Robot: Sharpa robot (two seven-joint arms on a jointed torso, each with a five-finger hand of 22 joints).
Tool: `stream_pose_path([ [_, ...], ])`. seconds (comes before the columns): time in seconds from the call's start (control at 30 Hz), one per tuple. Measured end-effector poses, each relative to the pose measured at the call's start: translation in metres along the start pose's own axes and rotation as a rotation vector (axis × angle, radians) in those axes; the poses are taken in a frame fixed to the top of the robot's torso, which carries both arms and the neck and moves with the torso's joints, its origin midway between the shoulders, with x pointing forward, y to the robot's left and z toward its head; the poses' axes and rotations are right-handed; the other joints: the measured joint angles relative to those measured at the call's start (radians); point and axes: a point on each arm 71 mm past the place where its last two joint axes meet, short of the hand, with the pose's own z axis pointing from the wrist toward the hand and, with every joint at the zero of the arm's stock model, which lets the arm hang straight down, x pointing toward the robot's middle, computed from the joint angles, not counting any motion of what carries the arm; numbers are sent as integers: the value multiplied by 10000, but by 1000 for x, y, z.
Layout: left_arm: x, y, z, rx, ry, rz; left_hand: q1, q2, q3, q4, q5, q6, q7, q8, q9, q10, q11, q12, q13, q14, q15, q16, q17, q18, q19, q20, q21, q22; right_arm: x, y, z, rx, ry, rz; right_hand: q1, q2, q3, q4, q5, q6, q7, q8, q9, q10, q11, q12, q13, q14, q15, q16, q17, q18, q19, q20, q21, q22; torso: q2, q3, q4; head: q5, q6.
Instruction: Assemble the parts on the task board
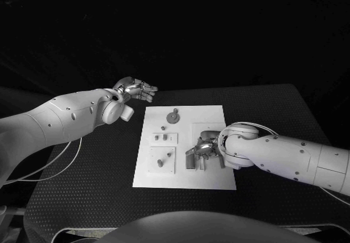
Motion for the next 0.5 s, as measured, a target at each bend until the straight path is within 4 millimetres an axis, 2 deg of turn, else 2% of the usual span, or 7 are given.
stream_pose_path([
  [0.23,0,0,0,-9,-1,1,0,0,0,0,0,0,0,0,0,0,0,0,0,0,0,0,8,0,0,0,0,6,0,-1,-1,-19,-49,30,7,8,28,28,0,-1,-1,3,23,0,0,0,8,0,2,0,13,1,-21,-19,0,0,-1,0,0,-4,0],
  [0.27,0,0,0,-11,-3,1,0,0,0,0,0,0,0,0,0,0,0,0,1,0,0,0,8,0,0,0,0,6,0,-2,-2,-19,-77,39,137,137,-3,-4,17,-1,-1,7,42,0,0,0,24,0,2,0,29,0,-25,-23,0,0,-2,0,-1,-5,0],
  [0.37,-1,0,0,-16,-7,2,1,0,0,0,0,0,0,0,1,0,0,0,1,0,0,0,8,0,0,0,0,6,-1,-7,-4,36,-173,63,506,506,-251,-450,212,-18,-18,1,61,0,0,0,62,-1,4,0,47,-1,-29,-25,0,0,-3,0,0,-17,0],
  [0.5,-1,1,-1,-21,-15,3,1,0,0,0,0,0,0,0,1,0,0,0,1,0,0,0,8,0,0,0,0,5,0,-16,-12,92,-287,143,568,568,-409,-727,215,-18,-18,-1,88,0,0,0,70,-2,6,0,47,-1,-33,-26,0,0,-4,3,-1,-22,0],
])
